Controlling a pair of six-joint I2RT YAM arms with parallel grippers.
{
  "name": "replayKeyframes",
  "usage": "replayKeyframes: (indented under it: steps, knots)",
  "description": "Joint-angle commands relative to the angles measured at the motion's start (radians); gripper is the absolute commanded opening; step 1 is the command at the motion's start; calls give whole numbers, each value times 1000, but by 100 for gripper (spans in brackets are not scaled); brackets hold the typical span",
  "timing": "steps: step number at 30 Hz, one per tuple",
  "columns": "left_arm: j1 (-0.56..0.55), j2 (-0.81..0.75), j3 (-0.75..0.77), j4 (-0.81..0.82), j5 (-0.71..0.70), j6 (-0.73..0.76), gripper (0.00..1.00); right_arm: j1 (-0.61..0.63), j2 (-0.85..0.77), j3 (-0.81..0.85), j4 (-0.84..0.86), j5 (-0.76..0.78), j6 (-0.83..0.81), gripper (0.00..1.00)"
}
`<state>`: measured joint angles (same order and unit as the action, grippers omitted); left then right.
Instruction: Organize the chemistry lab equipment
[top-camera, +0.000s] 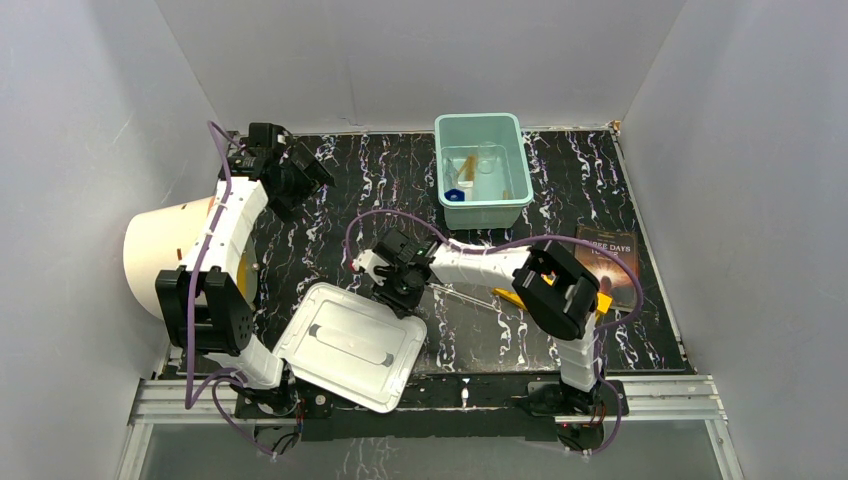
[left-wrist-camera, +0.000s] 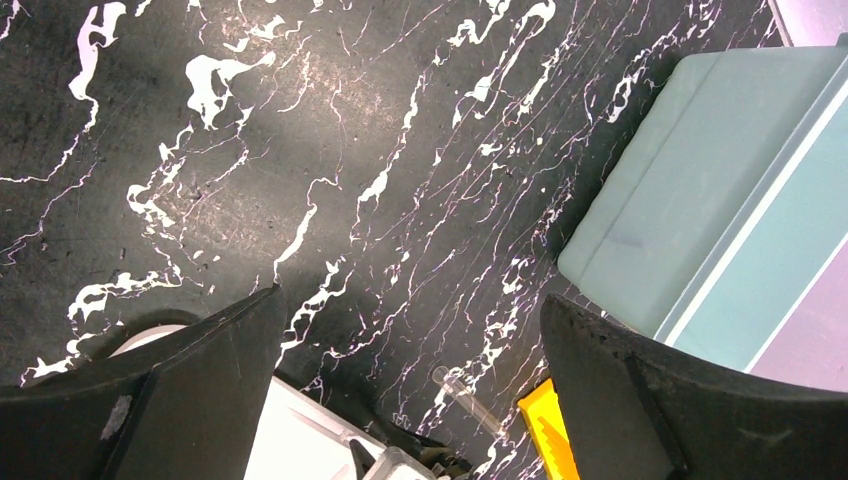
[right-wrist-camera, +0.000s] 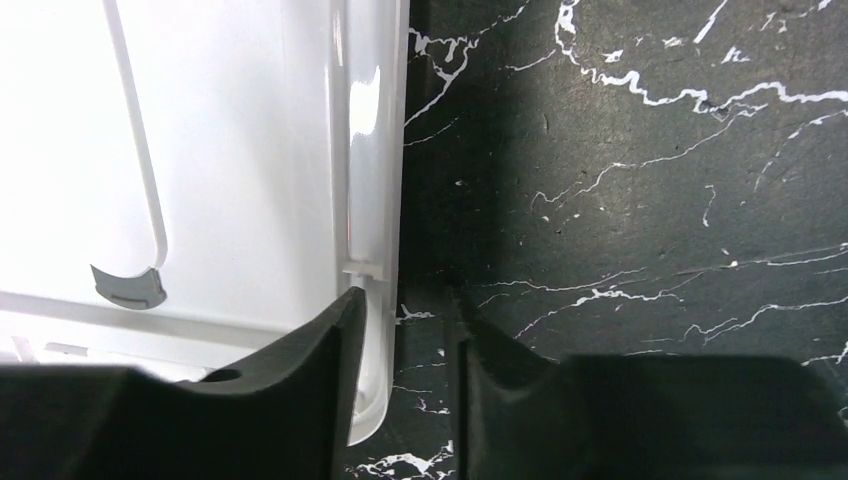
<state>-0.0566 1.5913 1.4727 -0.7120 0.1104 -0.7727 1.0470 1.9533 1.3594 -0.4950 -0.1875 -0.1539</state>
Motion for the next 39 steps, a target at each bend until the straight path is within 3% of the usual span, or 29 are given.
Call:
replayKeyframes:
  steps: [1,5,12,13,14,15,27,39]
  knots:
    - [7,-47,3,-18,14,-9,98,9,0,13,3,30,-15,37]
    - [8,-49,-1,-20,8,-13,98,15,-16,-10,15,69,-14,28]
    - [9,-50,1,-23,-6,-29,98,29,-23,-65,51,162,-15,34]
    - [9,-51,-2,-25,-9,-35,98,28,-36,-75,59,177,-16,15]
    - [9,-52,-5,-26,-11,-40,98,29,-44,-75,63,198,-15,4]
    - [9,-54,-6,-28,-14,-46,98,29,-59,-75,72,233,-14,0]
    - [8,-71,-23,-25,99,-183,97,18,-146,32,168,667,0,0]
    - [-53,-23,44,-17,163,-213,97,15,-206,133,269,772,-182,0]
